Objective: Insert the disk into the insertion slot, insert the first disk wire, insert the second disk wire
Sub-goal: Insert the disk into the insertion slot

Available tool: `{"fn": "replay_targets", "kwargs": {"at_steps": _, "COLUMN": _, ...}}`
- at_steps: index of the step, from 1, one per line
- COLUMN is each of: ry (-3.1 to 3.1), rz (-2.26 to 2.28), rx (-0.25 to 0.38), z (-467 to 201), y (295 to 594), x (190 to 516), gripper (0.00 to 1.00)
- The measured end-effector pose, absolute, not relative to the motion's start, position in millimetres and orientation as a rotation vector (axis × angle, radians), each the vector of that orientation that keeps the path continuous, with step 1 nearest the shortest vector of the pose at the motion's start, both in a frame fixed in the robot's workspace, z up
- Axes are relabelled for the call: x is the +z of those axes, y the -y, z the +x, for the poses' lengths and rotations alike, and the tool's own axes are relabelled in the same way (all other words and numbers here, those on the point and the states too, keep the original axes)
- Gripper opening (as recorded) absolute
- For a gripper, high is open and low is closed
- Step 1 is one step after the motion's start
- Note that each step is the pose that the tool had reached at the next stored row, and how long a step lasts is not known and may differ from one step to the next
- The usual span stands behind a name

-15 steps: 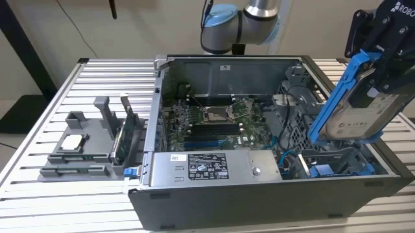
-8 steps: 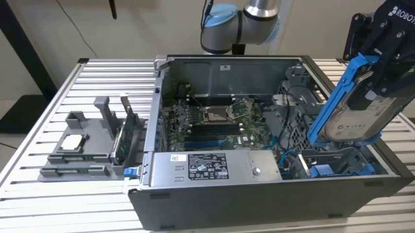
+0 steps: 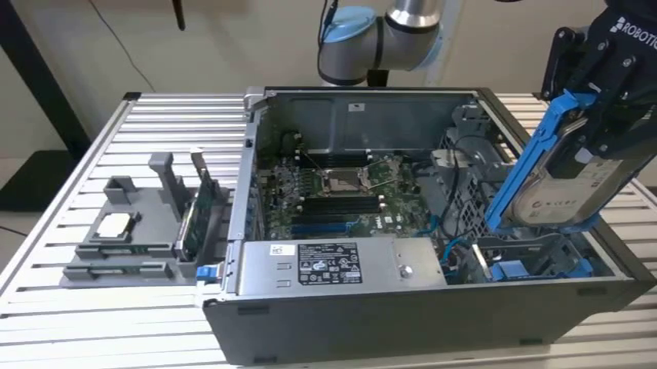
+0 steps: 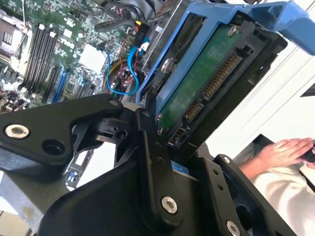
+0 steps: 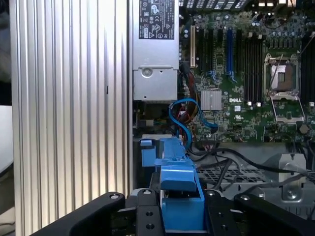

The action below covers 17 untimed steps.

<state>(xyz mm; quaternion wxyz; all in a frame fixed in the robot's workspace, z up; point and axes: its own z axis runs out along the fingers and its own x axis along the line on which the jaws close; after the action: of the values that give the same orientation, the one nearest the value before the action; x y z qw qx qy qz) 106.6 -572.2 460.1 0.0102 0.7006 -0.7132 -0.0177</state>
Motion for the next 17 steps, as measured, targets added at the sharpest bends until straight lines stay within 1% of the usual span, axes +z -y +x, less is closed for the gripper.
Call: {"fn": "replay_targets", "kwargs": {"at_steps": 17, "ry": 2.226, "rz": 2.187, "rx": -0.055, "z": 107, "y": 572, "x": 447, "gripper": 0.33}}
